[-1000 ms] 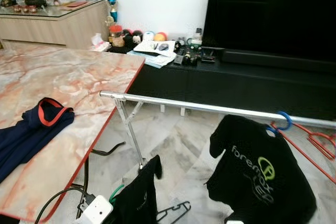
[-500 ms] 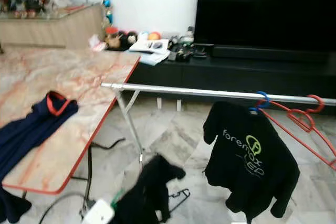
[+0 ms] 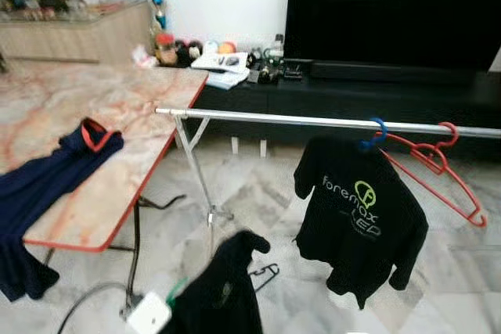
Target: Hang hanger
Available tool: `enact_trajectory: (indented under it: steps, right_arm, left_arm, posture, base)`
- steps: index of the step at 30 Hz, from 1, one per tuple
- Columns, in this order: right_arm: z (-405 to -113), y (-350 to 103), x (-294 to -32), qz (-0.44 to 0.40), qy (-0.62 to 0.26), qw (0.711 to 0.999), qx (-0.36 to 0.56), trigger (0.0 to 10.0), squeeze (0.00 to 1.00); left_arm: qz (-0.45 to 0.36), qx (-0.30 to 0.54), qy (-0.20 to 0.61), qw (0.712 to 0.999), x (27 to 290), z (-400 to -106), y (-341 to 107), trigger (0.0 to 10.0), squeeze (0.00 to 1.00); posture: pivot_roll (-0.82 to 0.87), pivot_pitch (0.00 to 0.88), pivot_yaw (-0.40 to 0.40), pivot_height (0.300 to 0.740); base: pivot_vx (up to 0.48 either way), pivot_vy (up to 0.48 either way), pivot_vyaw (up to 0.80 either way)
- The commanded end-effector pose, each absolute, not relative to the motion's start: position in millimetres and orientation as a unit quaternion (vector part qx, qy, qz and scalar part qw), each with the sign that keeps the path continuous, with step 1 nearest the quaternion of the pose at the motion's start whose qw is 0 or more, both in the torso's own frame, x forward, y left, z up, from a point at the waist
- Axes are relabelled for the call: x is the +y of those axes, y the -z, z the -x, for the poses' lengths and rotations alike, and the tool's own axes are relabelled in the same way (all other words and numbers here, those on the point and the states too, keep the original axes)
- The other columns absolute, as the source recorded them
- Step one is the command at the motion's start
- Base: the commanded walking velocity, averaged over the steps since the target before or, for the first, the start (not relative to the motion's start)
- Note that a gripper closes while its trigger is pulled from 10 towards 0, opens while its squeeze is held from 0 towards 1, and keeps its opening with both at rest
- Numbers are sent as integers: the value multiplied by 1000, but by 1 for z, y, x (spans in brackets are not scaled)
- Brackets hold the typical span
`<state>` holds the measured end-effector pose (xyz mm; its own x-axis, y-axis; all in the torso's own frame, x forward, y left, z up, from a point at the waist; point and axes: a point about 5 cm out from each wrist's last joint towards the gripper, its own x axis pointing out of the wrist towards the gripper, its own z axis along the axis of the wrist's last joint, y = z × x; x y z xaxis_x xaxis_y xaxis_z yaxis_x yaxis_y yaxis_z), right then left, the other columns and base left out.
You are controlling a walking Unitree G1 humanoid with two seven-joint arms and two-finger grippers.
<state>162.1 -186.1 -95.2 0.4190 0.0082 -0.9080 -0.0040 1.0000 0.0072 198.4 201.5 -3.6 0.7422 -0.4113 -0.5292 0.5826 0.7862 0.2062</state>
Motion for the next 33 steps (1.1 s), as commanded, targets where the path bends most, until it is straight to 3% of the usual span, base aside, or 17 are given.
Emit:
enact_trajectory:
  steps: [1,33]
  right_arm:
    - [-164,95,-181,-2,-11,844,536,10000,0]
    - [-167,93,-181,44,-54,856,513,10000,0]
  left_arm:
    - [-184,220,264,921,206,-204,-4,10000,0]
    - [-172,196,287,922,192,-221,-21,10000,0]
  posture:
    - [166,0,0,740]
    - [152,0,3,740]
  base:
    - [-244,0,0]
    - [-243,0,0]
